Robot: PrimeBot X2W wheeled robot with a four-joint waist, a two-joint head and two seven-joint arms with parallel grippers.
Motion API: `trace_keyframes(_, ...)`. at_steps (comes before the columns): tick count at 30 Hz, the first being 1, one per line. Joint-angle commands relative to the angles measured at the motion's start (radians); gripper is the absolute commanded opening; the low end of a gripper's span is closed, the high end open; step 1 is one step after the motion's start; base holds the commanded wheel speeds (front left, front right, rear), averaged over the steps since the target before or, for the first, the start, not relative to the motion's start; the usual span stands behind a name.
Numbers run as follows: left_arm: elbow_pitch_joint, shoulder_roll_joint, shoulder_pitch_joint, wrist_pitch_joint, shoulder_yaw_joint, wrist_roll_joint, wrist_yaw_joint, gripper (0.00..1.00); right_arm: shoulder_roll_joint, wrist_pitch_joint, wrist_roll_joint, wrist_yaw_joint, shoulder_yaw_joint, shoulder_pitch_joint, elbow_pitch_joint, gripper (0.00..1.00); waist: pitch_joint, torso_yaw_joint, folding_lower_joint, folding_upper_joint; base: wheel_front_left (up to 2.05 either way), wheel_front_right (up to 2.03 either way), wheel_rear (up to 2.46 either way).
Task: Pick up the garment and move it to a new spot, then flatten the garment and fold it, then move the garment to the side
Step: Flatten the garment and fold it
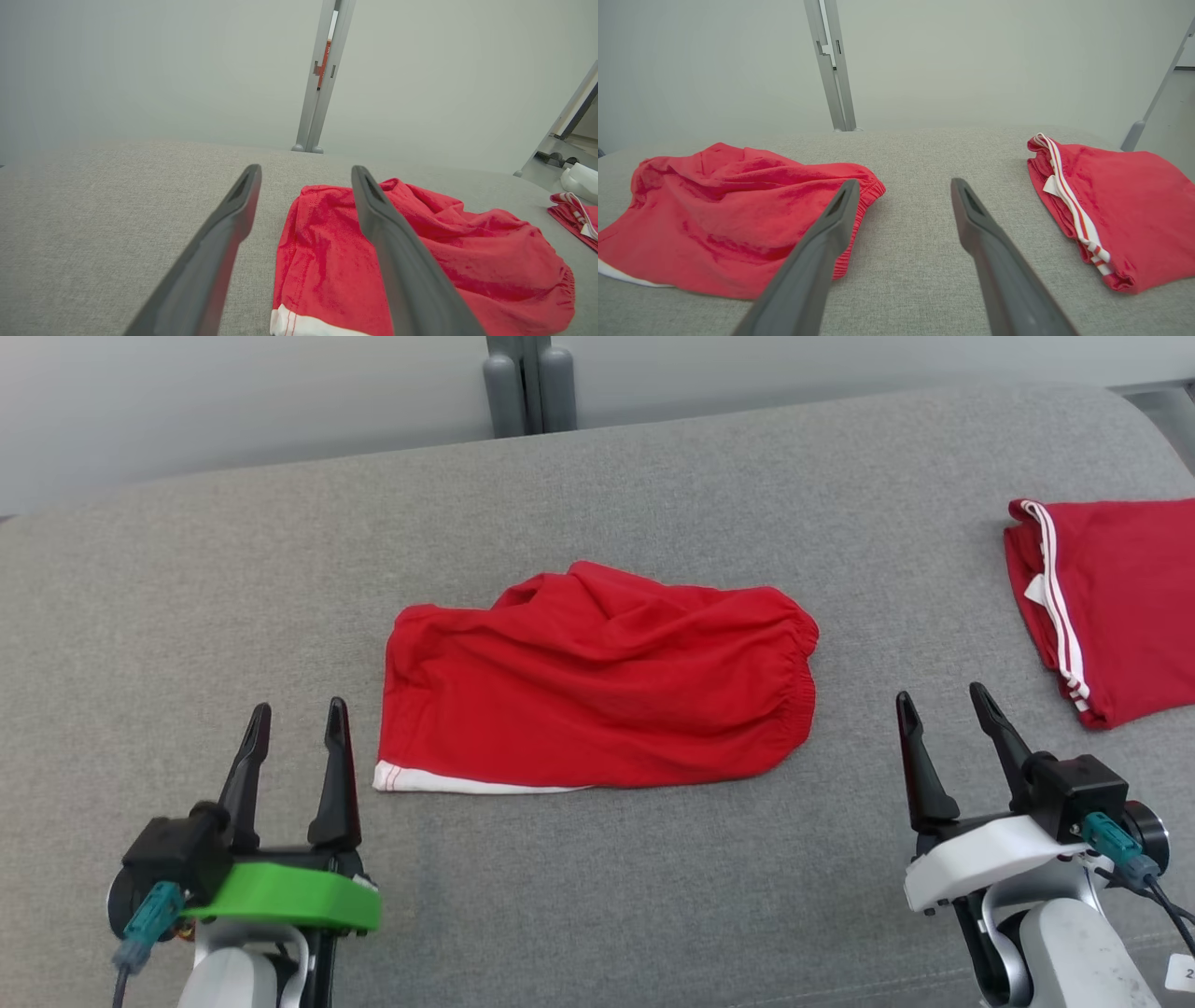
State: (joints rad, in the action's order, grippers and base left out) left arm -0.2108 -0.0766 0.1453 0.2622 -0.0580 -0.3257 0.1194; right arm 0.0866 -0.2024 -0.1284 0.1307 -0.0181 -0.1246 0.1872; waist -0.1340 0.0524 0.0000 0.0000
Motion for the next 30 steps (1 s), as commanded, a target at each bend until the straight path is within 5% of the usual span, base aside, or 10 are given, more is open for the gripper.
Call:
trace_keyframes(1,0.023,0.004,-0.034,0.003,0.018,0.018,0.004,1.00,0.012,0.003,-0.003,0.000,0.003,0.014,0.006,1.00,0.040,-0.032,0.0000,0.0000,0.00,0.00,0.00)
trace_keyframes(16,0.066,0.025,-0.183,0.003,0.066,0.071,0.012,1.00,0.035,-0.013,-0.033,0.000,-0.044,0.063,0.069,1.00,0.098,-0.076,0.0000,0.0000,0.00,0.00,0.00)
trace_keyframes(30,-0.076,0.019,-0.079,0.003,-0.059,0.082,0.012,1.00,0.060,0.090,-0.062,0.000,-0.096,-0.016,0.182,1.00,0.041,-0.075,0.0000,0.0000,0.00,0.00,0.00)
